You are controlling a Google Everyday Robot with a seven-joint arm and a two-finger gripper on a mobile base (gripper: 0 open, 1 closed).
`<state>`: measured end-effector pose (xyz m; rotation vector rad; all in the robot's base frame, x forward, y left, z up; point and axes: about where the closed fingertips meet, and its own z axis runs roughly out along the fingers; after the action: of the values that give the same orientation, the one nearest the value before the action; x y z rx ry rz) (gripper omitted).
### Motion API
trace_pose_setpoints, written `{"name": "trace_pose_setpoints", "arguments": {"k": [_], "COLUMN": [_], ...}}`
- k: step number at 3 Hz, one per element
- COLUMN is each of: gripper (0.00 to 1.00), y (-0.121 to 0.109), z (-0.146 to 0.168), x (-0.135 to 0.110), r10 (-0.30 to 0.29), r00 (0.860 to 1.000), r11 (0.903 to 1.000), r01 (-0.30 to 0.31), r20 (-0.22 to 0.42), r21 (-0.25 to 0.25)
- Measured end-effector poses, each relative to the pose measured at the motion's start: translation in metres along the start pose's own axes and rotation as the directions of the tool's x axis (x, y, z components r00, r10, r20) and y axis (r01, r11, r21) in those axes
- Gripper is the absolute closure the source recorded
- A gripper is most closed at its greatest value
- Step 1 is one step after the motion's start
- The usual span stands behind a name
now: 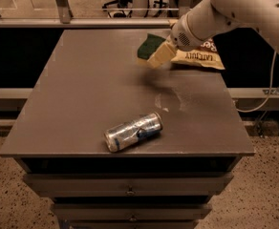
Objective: Move sponge near redbull can
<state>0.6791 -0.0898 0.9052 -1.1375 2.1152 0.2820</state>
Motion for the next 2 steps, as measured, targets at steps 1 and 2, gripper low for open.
{"name": "trace_pose_setpoints", "arguments": {"k": [1, 2], "gripper": [1.0, 1.0], "y": [-0.012, -0.034], "z": [-0.006, -0.039], "x": [0.01, 0.028], "r10": [-0.024, -0.051], "r00": [0.999, 0.99], "r11": [0.9997, 0.9977], "r01": [0.024, 0.056], "r20": [-0.043, -0.13], "r21": [0.003, 0.037]}}
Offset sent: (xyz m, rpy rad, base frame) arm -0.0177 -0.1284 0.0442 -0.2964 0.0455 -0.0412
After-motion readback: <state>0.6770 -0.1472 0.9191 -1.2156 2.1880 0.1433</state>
